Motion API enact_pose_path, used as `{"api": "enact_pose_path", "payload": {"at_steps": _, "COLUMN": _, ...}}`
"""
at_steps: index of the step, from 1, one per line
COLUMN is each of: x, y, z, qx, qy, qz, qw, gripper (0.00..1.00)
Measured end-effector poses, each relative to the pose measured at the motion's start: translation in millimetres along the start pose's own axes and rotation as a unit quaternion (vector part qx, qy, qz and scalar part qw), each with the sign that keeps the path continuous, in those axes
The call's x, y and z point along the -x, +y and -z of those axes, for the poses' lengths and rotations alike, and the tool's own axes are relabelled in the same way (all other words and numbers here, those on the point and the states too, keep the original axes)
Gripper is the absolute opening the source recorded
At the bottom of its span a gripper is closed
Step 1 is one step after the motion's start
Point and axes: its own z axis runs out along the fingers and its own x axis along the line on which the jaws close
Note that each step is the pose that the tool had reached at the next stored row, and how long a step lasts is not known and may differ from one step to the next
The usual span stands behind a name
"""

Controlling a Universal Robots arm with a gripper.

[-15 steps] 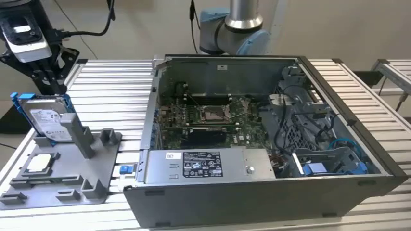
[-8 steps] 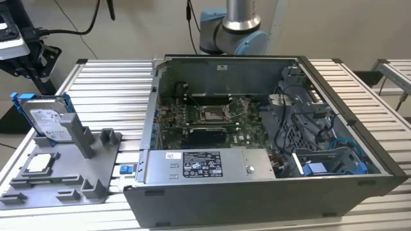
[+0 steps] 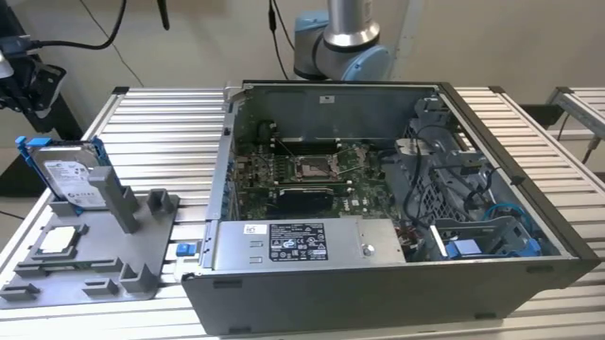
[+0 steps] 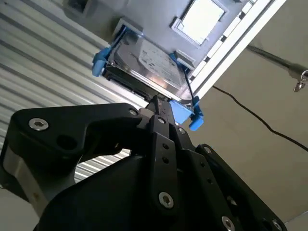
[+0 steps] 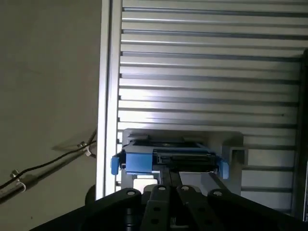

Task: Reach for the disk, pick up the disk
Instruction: 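Reach for the disk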

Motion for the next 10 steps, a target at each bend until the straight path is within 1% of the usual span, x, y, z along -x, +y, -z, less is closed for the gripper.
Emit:
{"api": "enact_pose_path", "payload": {"at_steps": 3, "x": -10.3, "y": 3.1, "z": -0.8, "qx": 0.0, "qy": 0.0, "qz": 0.0, "qw": 1.0, "gripper": 0.0}}
{"api": "enact_pose_path", "payload": {"at_steps": 5, "x": -14.7, "y": 4.1, "z": -1.1, "qx": 0.0, "qy": 0.0001, "qz": 0.0, "qw": 1.0, "gripper": 0.0}}
{"api": "enact_pose_path", "payload": {"at_steps": 10, "x": -15.1, "y": 4.2, "z": -1.2, "qx": 0.0, "qy": 0.0, "qz": 0.0, "qw": 1.0, "gripper": 0.0}}
